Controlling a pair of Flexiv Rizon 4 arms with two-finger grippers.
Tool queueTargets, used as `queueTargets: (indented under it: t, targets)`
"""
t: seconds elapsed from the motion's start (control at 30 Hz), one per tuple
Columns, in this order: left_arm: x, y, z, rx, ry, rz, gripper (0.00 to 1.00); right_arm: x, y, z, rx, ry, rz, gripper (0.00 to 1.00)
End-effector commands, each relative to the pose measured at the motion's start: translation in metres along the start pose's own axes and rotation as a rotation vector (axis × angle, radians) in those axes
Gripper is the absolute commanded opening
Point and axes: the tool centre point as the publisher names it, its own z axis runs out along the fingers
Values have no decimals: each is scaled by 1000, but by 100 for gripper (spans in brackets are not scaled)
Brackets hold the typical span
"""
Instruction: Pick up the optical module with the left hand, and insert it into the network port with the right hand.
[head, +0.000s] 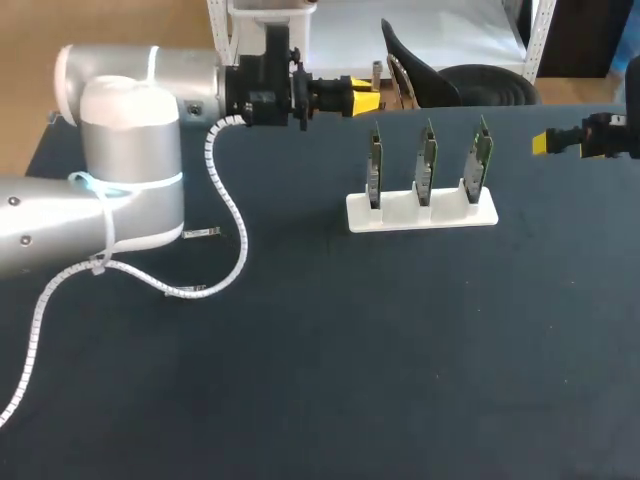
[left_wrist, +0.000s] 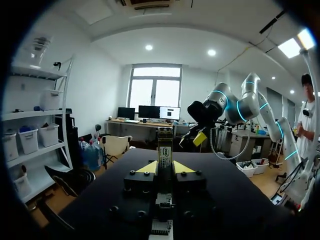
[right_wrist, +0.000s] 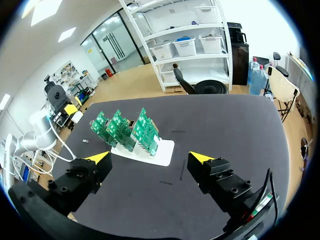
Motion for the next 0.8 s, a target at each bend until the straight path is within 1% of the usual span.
queueTargets:
  t: [0.03, 0.47, 0.8]
  targets:
    - [6, -3, 6, -3, 6, 2, 0, 0, 0, 0, 0, 0, 0, 100]
    - [15, -3, 10, -3, 17, -15, 0, 0, 0, 0, 0, 0, 0, 100]
    - [17, -4, 9, 10, 22, -20, 0, 0, 0, 0, 0, 0, 0, 100]
